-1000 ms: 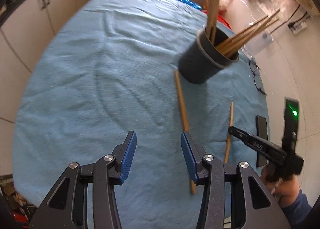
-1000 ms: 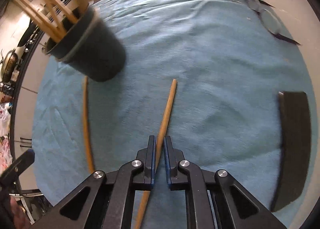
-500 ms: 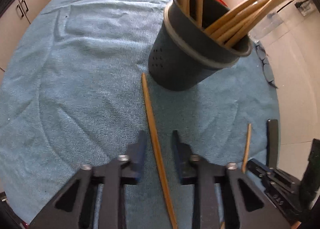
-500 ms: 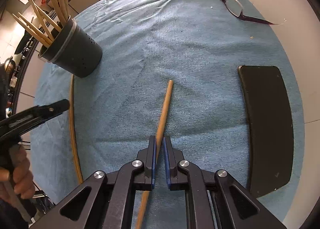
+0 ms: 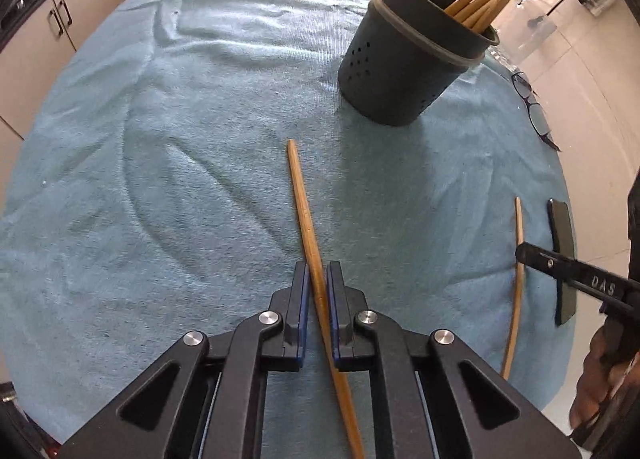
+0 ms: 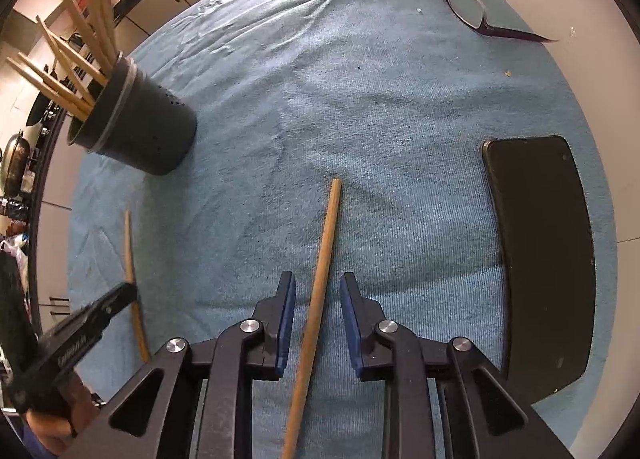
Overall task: Organize utensils
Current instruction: 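Close the left gripper on a chopstick while the right gripper grasps the other, then lift both chopsticks upright and carry them above the black holder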
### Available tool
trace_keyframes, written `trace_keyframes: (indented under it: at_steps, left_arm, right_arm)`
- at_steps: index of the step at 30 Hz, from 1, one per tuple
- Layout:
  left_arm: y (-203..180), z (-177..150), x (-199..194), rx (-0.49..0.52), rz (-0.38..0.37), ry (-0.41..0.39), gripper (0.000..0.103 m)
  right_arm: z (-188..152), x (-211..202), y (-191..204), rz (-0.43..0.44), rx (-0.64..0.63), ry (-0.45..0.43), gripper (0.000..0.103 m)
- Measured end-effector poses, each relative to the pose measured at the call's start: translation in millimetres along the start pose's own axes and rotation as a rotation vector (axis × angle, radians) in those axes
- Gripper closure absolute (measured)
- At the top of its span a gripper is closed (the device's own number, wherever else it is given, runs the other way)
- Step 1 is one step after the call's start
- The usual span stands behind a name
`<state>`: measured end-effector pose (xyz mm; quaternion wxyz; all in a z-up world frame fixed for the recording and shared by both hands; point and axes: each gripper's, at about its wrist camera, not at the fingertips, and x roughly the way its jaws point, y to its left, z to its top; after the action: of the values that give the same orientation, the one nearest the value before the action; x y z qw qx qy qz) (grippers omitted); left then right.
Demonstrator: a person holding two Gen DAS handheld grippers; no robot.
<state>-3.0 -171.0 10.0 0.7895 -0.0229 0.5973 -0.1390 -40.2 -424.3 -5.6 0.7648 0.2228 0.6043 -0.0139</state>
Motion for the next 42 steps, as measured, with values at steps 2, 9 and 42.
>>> trace_keyframes:
  at_steps: [2,9,42]
  left_arm:
    - [2,3,1,-0.018,-0.003,-0.002,0.094]
    - [-2,19,7,-0.001,0.047,-0.021,0.095]
    - [-11,17,-145,0.004,0.074,-0.432,0.097]
  right_arm:
    - [2,3,2,-0.002,-0.003,-0.002,0.078]
    - [1,5,10,-0.029,-0.038,-0.006,0.095]
    - [-19,-128,58,0.216,-0.193,-0.434,0.096]
